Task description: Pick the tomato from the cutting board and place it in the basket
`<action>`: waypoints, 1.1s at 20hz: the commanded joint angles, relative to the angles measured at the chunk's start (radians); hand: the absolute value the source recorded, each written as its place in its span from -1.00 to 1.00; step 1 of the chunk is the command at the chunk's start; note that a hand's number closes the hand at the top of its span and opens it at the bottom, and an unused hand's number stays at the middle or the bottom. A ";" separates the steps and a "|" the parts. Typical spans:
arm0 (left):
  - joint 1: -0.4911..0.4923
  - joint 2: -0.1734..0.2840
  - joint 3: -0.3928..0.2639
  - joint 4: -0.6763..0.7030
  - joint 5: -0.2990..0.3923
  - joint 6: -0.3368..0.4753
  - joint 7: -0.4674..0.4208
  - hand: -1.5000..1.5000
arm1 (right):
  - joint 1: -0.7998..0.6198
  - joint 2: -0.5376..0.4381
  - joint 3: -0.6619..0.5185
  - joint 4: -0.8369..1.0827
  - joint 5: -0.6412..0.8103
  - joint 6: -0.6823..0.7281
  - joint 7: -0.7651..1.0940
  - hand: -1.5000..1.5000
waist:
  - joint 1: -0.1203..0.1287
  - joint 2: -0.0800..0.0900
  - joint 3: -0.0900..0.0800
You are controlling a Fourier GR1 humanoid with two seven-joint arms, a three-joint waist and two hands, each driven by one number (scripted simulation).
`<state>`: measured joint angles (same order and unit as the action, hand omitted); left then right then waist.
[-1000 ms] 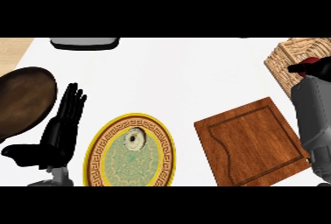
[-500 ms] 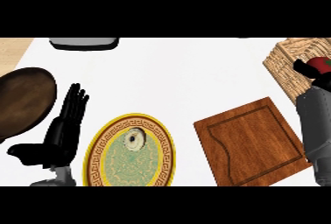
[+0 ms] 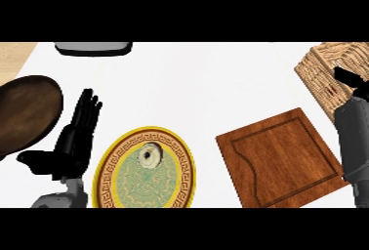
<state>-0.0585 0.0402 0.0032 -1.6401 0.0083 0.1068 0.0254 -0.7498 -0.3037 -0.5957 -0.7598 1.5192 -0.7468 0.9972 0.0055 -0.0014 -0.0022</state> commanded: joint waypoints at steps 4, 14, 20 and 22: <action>0.021 -0.009 -0.017 -0.029 -0.017 0.011 0.005 0.00 | 0.028 0.003 0.052 -0.152 0.189 -0.017 0.187 -1.00 | -0.003 -0.001 0.001; 0.066 -0.015 0.002 0.022 -0.012 0.008 -0.070 0.00 | 0.197 0.194 0.013 -0.673 0.309 0.098 0.258 -1.00 | -0.033 -0.010 0.000; 0.005 -0.010 0.000 -0.003 -0.017 0.022 0.004 0.00 | 0.390 0.283 0.063 -1.103 0.206 0.276 0.116 -1.00 | -0.031 -0.006 0.001; 0.054 0.016 0.009 -0.078 0.005 -0.003 0.032 0.00 | 0.458 0.301 0.140 -1.226 0.176 0.274 0.132 -1.00 | -0.021 -0.007 0.002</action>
<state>0.0043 0.0410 0.0054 -1.6856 0.0049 0.1103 0.0207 -0.3855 -0.0463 -0.5294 -1.7588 1.7339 -0.5903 1.0893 -0.0215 -0.0100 -0.0012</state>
